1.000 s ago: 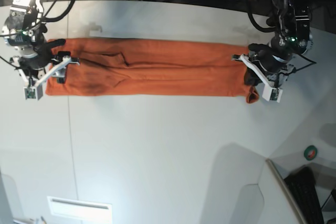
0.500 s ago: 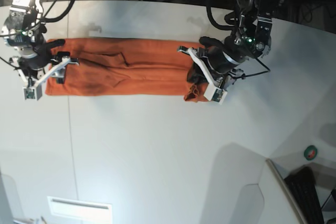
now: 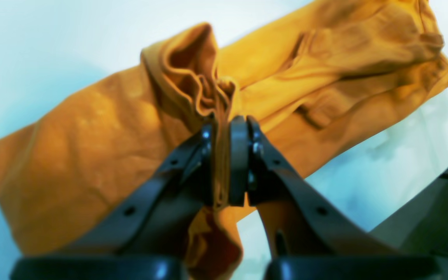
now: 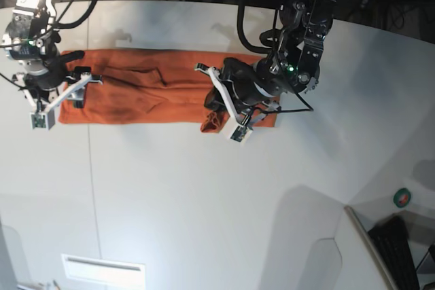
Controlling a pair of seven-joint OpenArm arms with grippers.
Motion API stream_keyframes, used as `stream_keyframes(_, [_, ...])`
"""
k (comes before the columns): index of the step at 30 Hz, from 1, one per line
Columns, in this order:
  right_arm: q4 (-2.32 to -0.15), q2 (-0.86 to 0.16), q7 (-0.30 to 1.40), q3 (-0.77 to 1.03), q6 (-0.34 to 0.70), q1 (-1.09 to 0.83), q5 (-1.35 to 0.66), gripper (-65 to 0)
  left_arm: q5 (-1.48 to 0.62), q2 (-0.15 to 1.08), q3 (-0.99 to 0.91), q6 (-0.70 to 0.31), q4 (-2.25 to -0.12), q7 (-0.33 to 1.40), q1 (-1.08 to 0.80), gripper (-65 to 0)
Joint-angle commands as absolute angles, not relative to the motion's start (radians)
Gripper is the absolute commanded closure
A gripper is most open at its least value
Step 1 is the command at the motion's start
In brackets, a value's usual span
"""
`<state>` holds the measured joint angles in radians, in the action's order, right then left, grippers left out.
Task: Layout the t-shirt on the table in an organized manner, then fold the t-shirt properly
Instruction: 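Fold the strip end with the left gripper toward the right gripper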
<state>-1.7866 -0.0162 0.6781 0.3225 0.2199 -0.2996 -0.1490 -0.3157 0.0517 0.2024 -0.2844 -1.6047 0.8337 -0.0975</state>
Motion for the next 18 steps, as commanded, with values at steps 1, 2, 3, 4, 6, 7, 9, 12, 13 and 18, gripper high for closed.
stream_keyframes(1, [-1.804, -0.022, 0.659, 0.325, 0.223, -0.292, -0.151, -32.0, -0.323, 0.041, 0.202, -0.286, -1.601, 0.822, -0.081, 0.0])
stream_keyframes(2, [-1.805, -0.022, 0.659, 0.325, 0.223, -0.292, -0.151, -32.0, -0.323, 0.038, 0.2, -0.286, -1.583, 0.822, -0.079, 0.0])
stream_keyframes(3, [-1.805, -0.022, 0.659, 0.325, 0.223, -0.292, -0.151, -32.0, -0.323, 0.036, 0.2, -0.286, -1.57, 0.819, -0.079, 0.0])
stream_keyframes(4, [-1.807, -0.022, 0.659, 0.325, 0.223, -0.292, -0.151, -32.0, -0.323, 0.036, 0.2, -0.286, -1.563, 0.819, -0.079, 0.0])
stream_keyframes(6, [-1.807, -0.022, 0.659, 0.325, 0.223, -0.292, -0.151, -32.0, -0.323, 0.036, 0.2, -0.286, -1.557, 0.819, -0.079, 0.0])
stream_keyframes(7, [-1.807, -0.022, 0.659, 0.325, 0.223, -0.292, -0.151, -32.0, -0.323, 0.036, 0.2, -0.286, -1.557, 0.819, -0.079, 0.0])
stream_keyframes(9, [-1.807, -0.022, 0.659, 0.326, 0.223, -0.292, -0.151, -32.0, -0.323, 0.036, 0.2, -0.286, -1.555, 0.819, -0.081, 0.0])
stream_keyframes(12, [-1.807, -0.022, 0.659, 0.325, 0.223, -0.292, -0.151, -32.0, -0.323, 0.036, 0.2, -0.286, -1.555, 0.819, -0.079, 0.0])
stream_keyframes(13, [-1.805, -0.021, 0.659, 0.325, 0.223, -0.292, -0.151, -32.0, -0.323, 0.036, 0.2, -0.286, -1.555, 0.819, -0.079, 0.0])
stream_keyframes(18, [-1.805, -0.021, 0.659, 0.323, 0.223, -0.292, -0.151, -32.0, -0.323, 0.024, 0.2, -0.286, -1.555, 0.817, -0.079, 0.0])
